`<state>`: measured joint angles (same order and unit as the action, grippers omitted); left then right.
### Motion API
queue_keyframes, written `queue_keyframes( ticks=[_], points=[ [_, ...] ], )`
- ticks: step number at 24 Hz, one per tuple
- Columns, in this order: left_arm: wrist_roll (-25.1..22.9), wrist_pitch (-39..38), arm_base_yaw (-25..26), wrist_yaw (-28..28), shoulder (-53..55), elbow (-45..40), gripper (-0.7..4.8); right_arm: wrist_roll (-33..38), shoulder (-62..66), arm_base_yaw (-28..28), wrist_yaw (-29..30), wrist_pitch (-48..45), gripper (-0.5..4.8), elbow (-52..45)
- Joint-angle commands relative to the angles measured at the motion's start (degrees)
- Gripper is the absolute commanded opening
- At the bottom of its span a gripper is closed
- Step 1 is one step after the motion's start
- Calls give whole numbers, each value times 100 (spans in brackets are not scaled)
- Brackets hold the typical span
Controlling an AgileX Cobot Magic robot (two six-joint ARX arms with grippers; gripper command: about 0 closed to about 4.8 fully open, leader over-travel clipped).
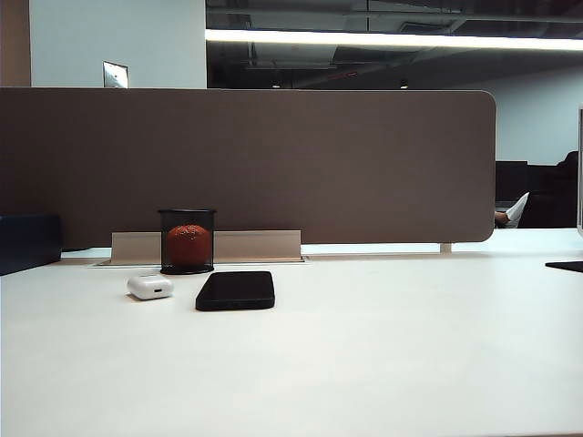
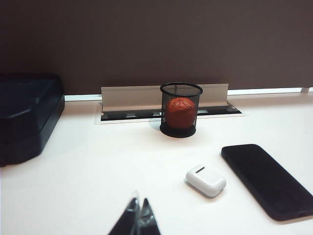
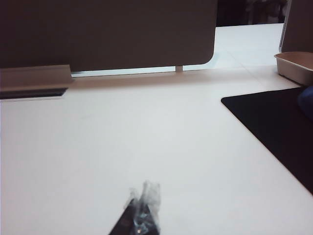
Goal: Find the wireless headphone case on the desktop and place it on the left side of the phone.
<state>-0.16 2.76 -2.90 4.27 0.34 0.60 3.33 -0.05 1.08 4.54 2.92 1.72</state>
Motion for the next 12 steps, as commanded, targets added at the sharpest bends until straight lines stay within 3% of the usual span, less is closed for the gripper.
queue_keyframes(
  ticks=[1, 5, 12],
  points=[
    [17, 50, 11, -20, 4, 9, -6, -17, -9, 0, -101, -170, -8, -138],
    [17, 37, 9, -22, 4, 9, -5, -269, -9, 0, -354, -264, -8, -138],
    [17, -46, 9, -20, 4, 11, -5, -295, -9, -2, -291, -417, -7, -138]
  ],
)
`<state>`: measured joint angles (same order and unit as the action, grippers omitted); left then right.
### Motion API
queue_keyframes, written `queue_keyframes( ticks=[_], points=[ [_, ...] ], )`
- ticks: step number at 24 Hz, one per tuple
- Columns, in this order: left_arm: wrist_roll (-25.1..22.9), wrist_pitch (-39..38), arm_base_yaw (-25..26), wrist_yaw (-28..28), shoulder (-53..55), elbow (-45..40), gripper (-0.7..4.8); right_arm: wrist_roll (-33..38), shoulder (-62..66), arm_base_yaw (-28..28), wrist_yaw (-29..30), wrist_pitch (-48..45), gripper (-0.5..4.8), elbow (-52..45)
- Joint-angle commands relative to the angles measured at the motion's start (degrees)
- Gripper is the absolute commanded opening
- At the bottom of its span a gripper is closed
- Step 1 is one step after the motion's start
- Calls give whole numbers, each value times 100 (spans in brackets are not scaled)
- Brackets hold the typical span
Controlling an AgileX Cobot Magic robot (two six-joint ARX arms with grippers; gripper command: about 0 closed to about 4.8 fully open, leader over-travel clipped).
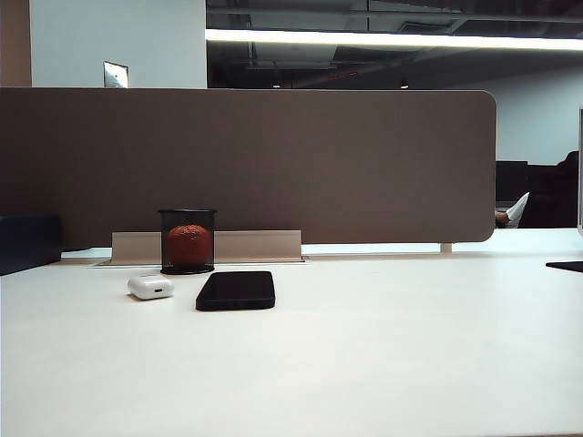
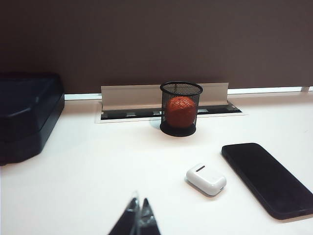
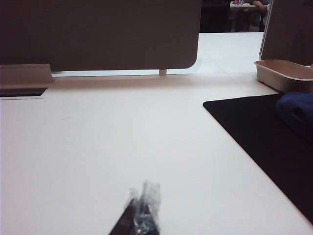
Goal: Find the wireless headphone case on the desktop and place it on the left side of the phone.
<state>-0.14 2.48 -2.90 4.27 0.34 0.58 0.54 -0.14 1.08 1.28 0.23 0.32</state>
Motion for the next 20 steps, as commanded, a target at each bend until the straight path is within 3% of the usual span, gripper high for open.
queue_keyframes(
  ticks=[1, 20],
  points=[
    [15, -35, 9, -20, 4, 11, -5, -15, 0, -2, 35, -144, -6, 2],
    [15, -68, 11, -20, 4, 11, -5, -15, 0, 0, 31, -136, -6, 2]
  ],
)
